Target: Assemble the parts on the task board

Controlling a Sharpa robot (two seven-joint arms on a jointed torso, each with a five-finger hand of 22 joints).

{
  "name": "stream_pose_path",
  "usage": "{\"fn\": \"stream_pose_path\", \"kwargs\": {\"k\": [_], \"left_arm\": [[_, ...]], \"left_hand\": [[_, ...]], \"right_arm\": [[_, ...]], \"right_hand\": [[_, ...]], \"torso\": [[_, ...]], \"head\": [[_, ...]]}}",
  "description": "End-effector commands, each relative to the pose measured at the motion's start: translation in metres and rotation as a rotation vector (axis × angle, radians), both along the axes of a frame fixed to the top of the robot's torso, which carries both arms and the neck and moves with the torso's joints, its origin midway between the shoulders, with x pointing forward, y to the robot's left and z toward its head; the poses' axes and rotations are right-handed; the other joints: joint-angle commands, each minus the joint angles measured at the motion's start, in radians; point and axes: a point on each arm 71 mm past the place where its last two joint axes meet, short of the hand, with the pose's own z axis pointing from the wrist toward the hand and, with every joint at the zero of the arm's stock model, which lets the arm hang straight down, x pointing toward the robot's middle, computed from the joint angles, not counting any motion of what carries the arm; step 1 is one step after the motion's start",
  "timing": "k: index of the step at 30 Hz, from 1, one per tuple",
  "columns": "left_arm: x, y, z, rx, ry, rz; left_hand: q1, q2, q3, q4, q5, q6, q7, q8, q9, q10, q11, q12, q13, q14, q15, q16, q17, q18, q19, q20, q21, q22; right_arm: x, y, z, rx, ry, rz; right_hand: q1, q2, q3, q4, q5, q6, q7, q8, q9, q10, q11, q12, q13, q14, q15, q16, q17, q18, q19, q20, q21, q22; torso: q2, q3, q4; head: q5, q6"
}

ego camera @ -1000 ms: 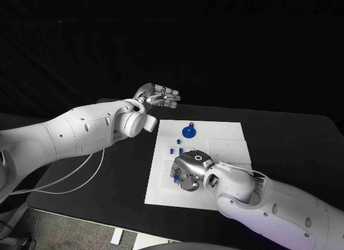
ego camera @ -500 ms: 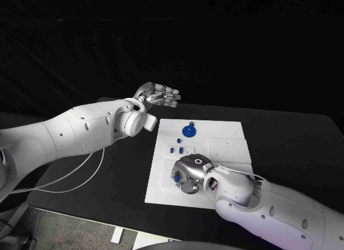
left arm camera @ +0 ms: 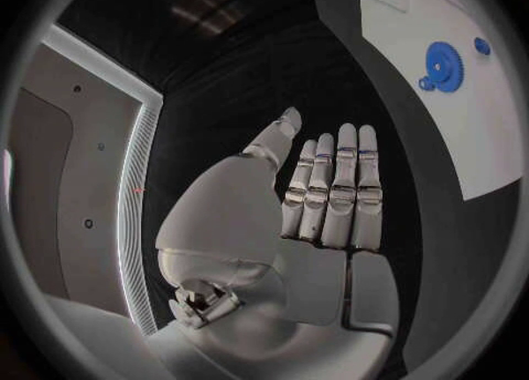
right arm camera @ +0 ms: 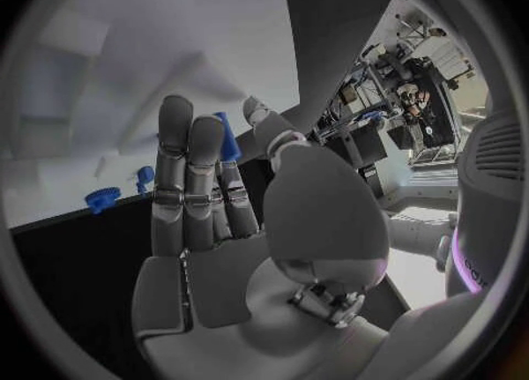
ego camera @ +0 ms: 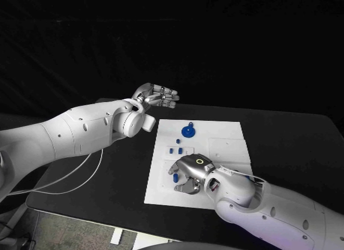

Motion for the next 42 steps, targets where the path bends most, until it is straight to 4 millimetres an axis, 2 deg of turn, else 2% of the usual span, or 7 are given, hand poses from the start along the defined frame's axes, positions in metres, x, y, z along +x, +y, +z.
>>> {"fn": "stream_pose_path", "kwargs": {"k": [1, 11, 17, 25, 28, 32, 42], "left_arm": [[0.0, 0.0, 0.001, -0.002, 0.002, -0.013], [0.0, 0.001, 0.001, -0.001, 0.001, -0.011], [-0.001, 0.005, 0.001, -0.001, -0.003, -0.008], [-0.005, 0.011, 0.003, -0.007, -0.011, -0.015], [-0.008, 0.012, 0.002, -0.01, -0.011, -0.021], [-0.011, 0.014, 0.0, -0.014, -0.008, -0.028], [-0.019, 0.016, -0.006, -0.017, 0.006, -0.046]], "left_hand": [[0.006, 0.0, -0.003, 0.001, -0.004, -0.007, -0.002, -0.003, -0.001, -0.004, 0.0, -0.003, -0.001, -0.009, 0.001, -0.004, 0.001, -0.009, 0.004, 0.003, 0.005, -0.002], [0.006, 0.0, -0.003, 0.001, -0.004, -0.007, -0.002, -0.003, -0.001, -0.004, 0.0, -0.003, -0.001, -0.009, 0.001, -0.004, 0.001, -0.009, 0.004, 0.003, 0.005, -0.002], [0.006, 0.0, -0.003, 0.001, -0.004, -0.007, -0.002, -0.003, -0.001, -0.004, 0.0, -0.003, -0.001, -0.009, 0.001, -0.004, 0.001, -0.009, 0.004, 0.003, 0.005, -0.002], [0.007, -0.001, -0.007, 0.002, -0.003, -0.006, -0.003, -0.002, -0.001, -0.002, -0.001, -0.003, -0.001, -0.007, 0.001, -0.004, 0.002, -0.008, 0.005, 0.003, 0.005, -0.006], [0.006, -0.002, -0.008, 0.003, -0.004, -0.006, -0.002, -0.002, -0.001, -0.002, -0.001, -0.003, -0.001, -0.007, 0.001, -0.004, 0.002, -0.008, 0.005, 0.004, 0.005, -0.007], [0.002, -0.004, -0.011, 0.004, -0.004, -0.007, -0.003, -0.002, -0.001, -0.002, -0.001, -0.003, -0.001, -0.008, 0.002, -0.004, 0.001, -0.009, 0.005, 0.004, 0.004, -0.008], [-0.008, -0.011, -0.029, 0.011, -0.006, -0.007, -0.003, -0.002, -0.001, -0.002, -0.001, -0.003, -0.001, -0.009, 0.003, -0.003, 0.002, -0.01, 0.007, 0.006, 0.0, -0.018]], "right_arm": [[-0.001, 0.0, 0.008, 0.111, -0.034, -0.018], [0.006, -0.017, 0.027, 0.206, -0.014, -0.063], [0.026, -0.05, 0.054, 0.271, 0.056, -0.163], [0.056, -0.115, 0.081, 0.274, 0.223, -0.347], [0.06, -0.14, 0.083, 0.227, 0.323, -0.428], [0.058, -0.161, 0.077, 0.132, 0.472, -0.519], [0.051, -0.188, 0.066, -0.065, 0.631, -0.643]], "right_hand": [[0.012, -0.004, -0.005, 0.015, -0.007, -0.011, 0.002, -0.006, -0.001, -0.004, -0.002, 0.004, 0.001, 0.001, 0.006, 0.006, -0.002, 0.022, 0.042, 0.008, -0.002, -0.003], [0.001, 0.016, -0.002, 0.003, -0.007, -0.01, 0.005, -0.005, -0.001, 0.048, -0.014, 0.005, 0.0, 0.005, -0.001, 0.012, -0.002, 0.013, 0.043, 0.0, 0.016, -0.009], [-0.046, 0.047, 0.026, -0.008, 0.013, 0.033, 0.041, -0.006, -0.001, 0.154, -0.04, 0.0, 0.0, 0.01, -0.019, 0.02, 0.003, -0.008, 0.043, -0.016, 0.033, -0.007], [-0.127, 0.086, 0.0, 0.051, 0.033, 0.144, 0.013, -0.002, 0.01, 0.455, -0.127, 0.089, 0.072, 0.011, -0.07, 0.038, 0.018, -0.044, 0.041, -0.061, 0.06, 0.01], [-0.12, 0.109, -0.056, 0.082, 0.046, 0.166, -0.003, -0.004, 0.028, 0.259, -0.152, 0.618, 0.648, 0.005, -0.088, 0.095, 0.083, -0.079, 0.039, -0.089, 0.142, 0.076], [-0.139, 0.109, -0.032, 0.129, 0.037, 0.158, -0.008, -0.003, 0.071, 0.259, -0.149, 0.801, 0.909, -0.012, -0.085, 0.153, 0.173, -0.078, 0.039, -0.085, 0.198, 0.13], [-0.21, 0.128, -0.032, 0.141, 0.029, 0.154, -0.012, -0.004, 0.131, 0.298, -0.15, 0.805, 1.06, -0.001, -0.084, 0.192, 0.333, -0.077, 0.039, -0.083, 0.241, 0.208]], "torso": [[0.0, 0.0002, 0.0006], [0.0, 0.0006, -0.0007], [0.001, 0.0016, -0.0042], [-0.001, 0.004, -0.0101], [-0.002, 0.0066, -0.013], [-0.005, 0.0086, -0.0182], [-0.012, 0.0069, -0.0275]], "head": [[-0.002, 0.002], [-0.01, 0.006], [-0.031, 0.015], [-0.075, 0.027], [-0.086, 0.025], [-0.095, 0.026], [-0.102, 0.019]]}}
